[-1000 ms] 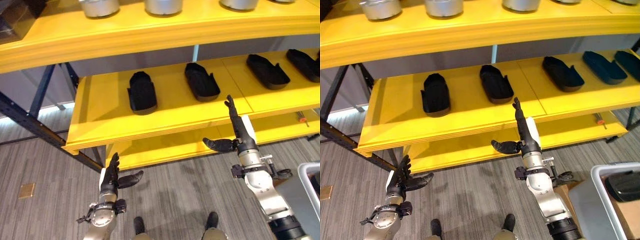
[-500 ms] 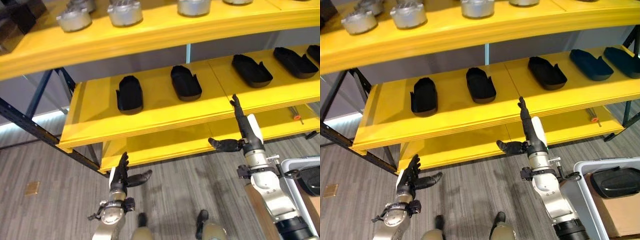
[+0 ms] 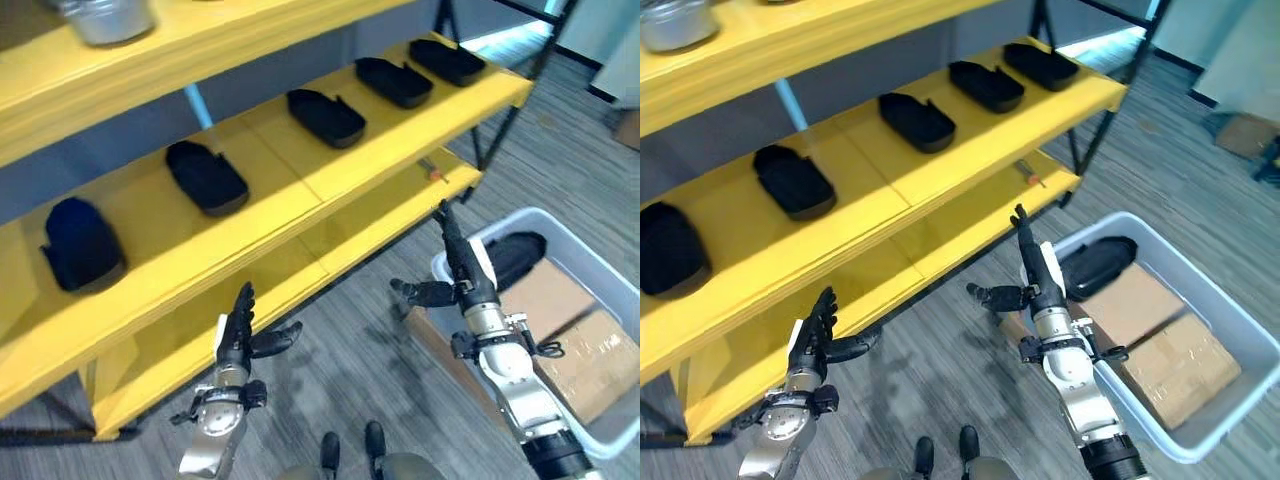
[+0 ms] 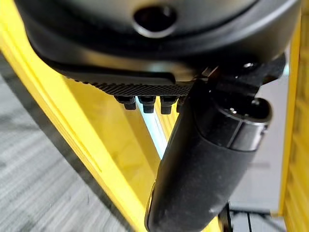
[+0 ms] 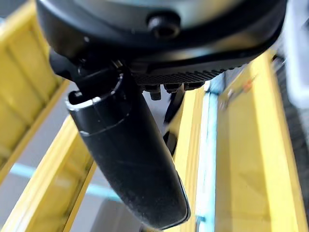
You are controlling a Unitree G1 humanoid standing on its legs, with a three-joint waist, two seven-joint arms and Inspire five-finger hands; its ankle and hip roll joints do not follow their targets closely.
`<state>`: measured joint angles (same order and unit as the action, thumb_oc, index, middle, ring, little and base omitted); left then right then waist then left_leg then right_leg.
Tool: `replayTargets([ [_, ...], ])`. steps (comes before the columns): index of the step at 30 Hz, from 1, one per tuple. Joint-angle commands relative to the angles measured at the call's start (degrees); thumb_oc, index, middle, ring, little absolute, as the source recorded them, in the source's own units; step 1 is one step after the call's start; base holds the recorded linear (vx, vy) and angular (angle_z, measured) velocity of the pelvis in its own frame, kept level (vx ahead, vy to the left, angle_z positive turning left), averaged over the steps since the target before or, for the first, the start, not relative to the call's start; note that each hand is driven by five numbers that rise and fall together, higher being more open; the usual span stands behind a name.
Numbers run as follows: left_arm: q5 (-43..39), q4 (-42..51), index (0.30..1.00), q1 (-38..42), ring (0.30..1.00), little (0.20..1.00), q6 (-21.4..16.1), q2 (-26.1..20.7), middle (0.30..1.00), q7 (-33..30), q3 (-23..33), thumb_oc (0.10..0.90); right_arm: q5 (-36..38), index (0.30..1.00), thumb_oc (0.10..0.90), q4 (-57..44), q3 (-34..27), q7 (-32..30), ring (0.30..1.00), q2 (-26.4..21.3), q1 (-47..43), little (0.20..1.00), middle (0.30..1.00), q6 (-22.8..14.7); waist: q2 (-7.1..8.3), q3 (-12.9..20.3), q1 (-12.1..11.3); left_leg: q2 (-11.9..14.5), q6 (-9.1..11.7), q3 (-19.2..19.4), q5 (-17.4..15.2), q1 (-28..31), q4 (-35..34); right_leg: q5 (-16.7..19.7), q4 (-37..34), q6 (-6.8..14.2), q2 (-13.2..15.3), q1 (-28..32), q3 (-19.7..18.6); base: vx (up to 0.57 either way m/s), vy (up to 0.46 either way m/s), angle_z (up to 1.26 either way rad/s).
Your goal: Move parts from the plastic box to the shelf.
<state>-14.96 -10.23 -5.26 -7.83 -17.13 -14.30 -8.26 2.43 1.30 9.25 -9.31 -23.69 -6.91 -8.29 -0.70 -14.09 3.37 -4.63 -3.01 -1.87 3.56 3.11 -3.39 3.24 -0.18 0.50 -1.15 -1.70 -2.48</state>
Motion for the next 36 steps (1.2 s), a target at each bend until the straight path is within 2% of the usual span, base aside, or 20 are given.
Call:
replayTargets([
  [1,1.39,3.51,1.000,0.61,1.000,1.000,-4.55,-2.70,1.000,-0.85,1.82,0.900,-0.92,1.000,0.900,-5.77,-0.24,-1.40,1.000,-0.73,-5.87,1.000,1.000,-5.26,1.57,4.11,-1.67,0.36,-0.02,0.05,0.75,-4.82,-0.90,-1.15,4.02,4.64,1.40,-1.83,1.17,-0.02,0.061,-0.66],
  [3,2.08,3.65,1.000,1.83,1.000,1.000,-4.36,-3.44,1.000,-1.43,1.95,0.900,-1.92,1.000,0.900,-5.71,0.99,-1.60,1.000,0.30,-7.90,1.000,1.000,-5.17,1.39,3.10,-2.41,1.00,-0.65,2.61,-0.19,-4.53,-0.95,-2.09,9.54,5.69,2.46,-4.98,4.45,-0.02,0.083,-0.68],
  [5,1.95,4.22,1.000,1.52,1.000,1.000,-4.46,-3.75,1.000,-1.89,2.67,0.900,-2.43,1.000,0.900,-4.42,3.46,-1.54,1.000,2.00,-10.59,1.000,1.000,-5.02,0.80,2.66,-4.38,2.04,-0.35,6.36,-1.59,-3.06,-1.55,-0.93,10.97,7.05,8.76,-6.20,14.74,0.03,0.027,-1.33],
  [8,1.02,5.25,1.000,0.12,1.000,1.000,-4.75,-3.36,1.000,-1.55,3.45,0.900,-2.61,1.000,0.900,-2.52,6.33,-1.93,1.000,3.37,-14.95,1.000,1.000,-4.37,0.00,1.48,-5.20,4.65,0.36,12.38,-3.15,-1.16,-1.59,5.03,8.59,8.66,16.36,-9.64,22.54,0.09,-0.057,-2.00],
  [9,1.21,5.97,1.000,-0.54,1.000,1.000,-4.87,-3.54,1.000,-1.49,3.91,0.900,-3.34,1.000,0.900,-2.19,6.85,-2.28,1.000,3.79,-16.55,1.000,1.000,-3.84,0.26,1.02,-5.71,5.33,1.22,14.50,-4.57,0.32,-1.58,8.73,4.09,10.98,19.20,-9.43,26.58,0.25,-0.109,-1.52],
  [10,1.42,6.36,1.000,-0.83,1.000,1.000,-4.84,-3.67,1.000,-1.33,4.26,0.900,-3.90,1.000,0.900,-2.20,6.95,-2.62,1.000,4.21,-16.69,1.000,1.000,-3.52,0.47,0.94,-6.07,5.59,1.54,15.95,-5.70,1.52,-1.51,10.28,1.73,12.38,19.97,-8.48,29.25,0.29,-0.129,-1.55],
  [12,2.01,6.24,1.000,-1.05,1.000,1.000,-4.53,-3.48,1.000,-0.67,4.15,0.900,-4.04,1.000,0.900,-2.13,6.35,-2.54,1.000,4.21,-15.61,1.000,1.000,-3.23,1.69,1.68,-6.42,5.46,2.25,17.12,-7.17,3.04,-1.43,10.70,-1.77,12.84,20.11,-5.80,31.98,0.20,-0.102,-1.05],
  [16,2.04,4.96,1.000,0.58,1.000,1.000,-4.35,-3.14,1.000,-0.86,2.85,0.900,-5.28,1.000,0.900,-2.57,5.43,-3.18,1.000,3.43,-13.94,1.000,1.000,-2.94,2.61,3.27,-5.08,6.70,3.53,15.42,-8.42,3.55,-0.37,11.09,-2.39,12.60,18.43,-4.36,31.27,0.30,-0.207,0.16],
  [20,1.37,4.83,1.000,3.48,1.000,1.000,-4.36,-2.96,1.000,-1.05,1.52,0.900,-5.32,1.000,0.900,-3.50,2.73,-4.78,1.000,1.01,-11.87,1.000,1.000,-3.25,2.97,3.81,-3.00,11.80,6.20,14.90,-9.67,2.46,4.75,7.39,-1.08,10.69,15.99,-2.50,32.83,0.25,-0.226,0.19],
  [22,0.88,4.62,1.000,4.06,1.000,1.000,-4.19,-2.74,1.000,-1.22,1.17,0.900,-4.91,1.000,0.900,-4.02,2.37,-5.18,1.000,0.16,-11.21,1.000,1.000,-3.49,2.91,3.60,-2.22,14.68,7.95,15.19,-8.90,0.47,11.76,4.85,-1.02,8.70,13.92,-1.55,32.99,0.25,-0.259,0.31],
  [23,0.59,4.70,1.000,3.35,1.000,1.000,-4.28,-2.53,1.000,-1.32,1.43,0.900,-3.99,1.000,0.900,-4.65,2.79,-4.66,1.000,-0.40,-11.03,1.000,1.000,-3.80,3.07,2.72,-2.68,15.82,8.65,13.61,-6.99,-2.77,21.69,2.89,-1.70,6.59,11.85,-0.01,32.06,0.29,-0.238,0.18],
  [25,0.02,5.03,1.000,2.45,1.000,1.000,-4.43,-2.37,1.000,-1.39,1.77,0.900,-2.59,1.000,0.900,-5.59,3.10,-3.79,1.000,-1.02,-10.65,1.000,1.000,-4.25,4.21,0.54,-4.37,13.20,9.26,9.86,-2.48,-9.40,33.87,2.11,-2.55,4.09,11.14,0.96,31.16,0.11,-0.130,-0.27],
  [26,-0.31,5.10,1.000,2.08,1.000,1.000,-4.44,-2.47,1.000,-1.32,1.72,0.900,-2.04,1.000,0.900,-5.87,3.06,-3.48,1.000,-1.20,-10.55,1.000,1.000,-4.39,4.71,-0.27,-5.03,12.61,9.34,7.87,-1.85,-12.05,35.42,1.80,-2.92,3.81,10.96,1.44,30.97,0.03,-0.041,-0.63],
  [27,-0.55,5.55,1.000,1.68,1.000,1.000,-4.26,-2.72,1.000,-0.90,1.48,0.900,-1.72,1.000,0.900,-5.86,2.91,-3.48,1.000,-1.53,-10.53,1.000,1.000,-4.45,5.53,-0.88,-5.41,12.81,8.73,6.77,-2.48,-14.69,33.48,1.74,-3.38,4.16,11.24,1.71,30.85,0.13,0.005,-0.66],
  [30,-1.11,7.11,1.000,-0.40,1.000,1.000,-4.29,-3.11,1.000,-0.21,1.92,0.900,-1.23,1.000,0.900,-4.82,2.22,-4.46,1.000,-1.58,-10.75,1.000,1.000,-4.63,7.23,-1.12,-6.06,19.85,8.37,5.84,-1.51,-15.77,20.12,2.01,-3.68,6.52,12.48,2.34,29.29,0.19,0.121,-0.17],
  [31,-1.11,7.15,1.000,-0.47,1.000,1.000,-4.28,-3.12,1.000,-0.20,1.94,0.900,-1.24,1.000,0.900,-4.82,2.25,-4.46,1.000,-1.57,-10.72,1.000,1.000,-4.63,7.32,-1.14,-6.21,19.85,8.45,6.12,-1.18,-15.25,19.41,2.00,-3.68,6.48,12.49,2.38,29.12,0.16,0.200,-0.24],
  [32,-0.55,7.06,1.000,-0.72,1.000,1.000,-4.11,-3.37,1.000,-0.26,2.13,0.900,-1.44,1.000,0.900,-4.77,2.31,-4.83,1.000,-1.38,-10.82,1.000,1.000,-4.64,7.04,-1.10,-6.46,22.59,9.73,5.88,3.21,-14.69,12.01,1.92,-4.07,7.29,12.80,2.88,28.36,0.21,0.418,-0.38],
  [33,-0.36,7.08,1.000,-1.58,1.000,1.000,-3.95,-2.95,1.000,-0.24,3.00,0.900,-1.38,1.000,0.900,-4.81,2.27,-4.93,1.000,-1.24,-10.73,1.000,1.000,-4.66,6.01,-0.61,-6.89,25.40,11.83,2.35,8.48,-15.55,4.61,2.13,-4.66,8.64,13.86,3.31,26.10,0.21,0.421,-0.38],
  [35,0.04,6.45,1.000,-2.32,1.000,1.000,-3.82,-2.12,1.000,-0.37,3.01,0.900,-1.80,1.000,0.900,-4.70,2.43,-4.79,1.000,-1.33,-10.03,1.000,1.000,-4.66,4.89,0.08,-7.16,25.92,13.25,2.59,9.76,-14.12,2.03,2.04,-4.81,9.30,14.47,3.93,25.48,0.20,0.405,-0.53],
  [36,0.02,6.24,1.000,-2.92,1.000,1.000,-4.20,-1.62,1.000,-0.06,3.46,0.900,-1.89,1.000,0.900,-6.05,1.97,-3.71,1.000,-1.35,-8.45,1.000,1.000,-4.57,4.06,0.58,-6.81,25.24,12.93,4.22,6.88,-11.85,2.26,1.95,-4.47,9.74,15.28,4.73,24.85,0.25,0.486,-0.75],
])
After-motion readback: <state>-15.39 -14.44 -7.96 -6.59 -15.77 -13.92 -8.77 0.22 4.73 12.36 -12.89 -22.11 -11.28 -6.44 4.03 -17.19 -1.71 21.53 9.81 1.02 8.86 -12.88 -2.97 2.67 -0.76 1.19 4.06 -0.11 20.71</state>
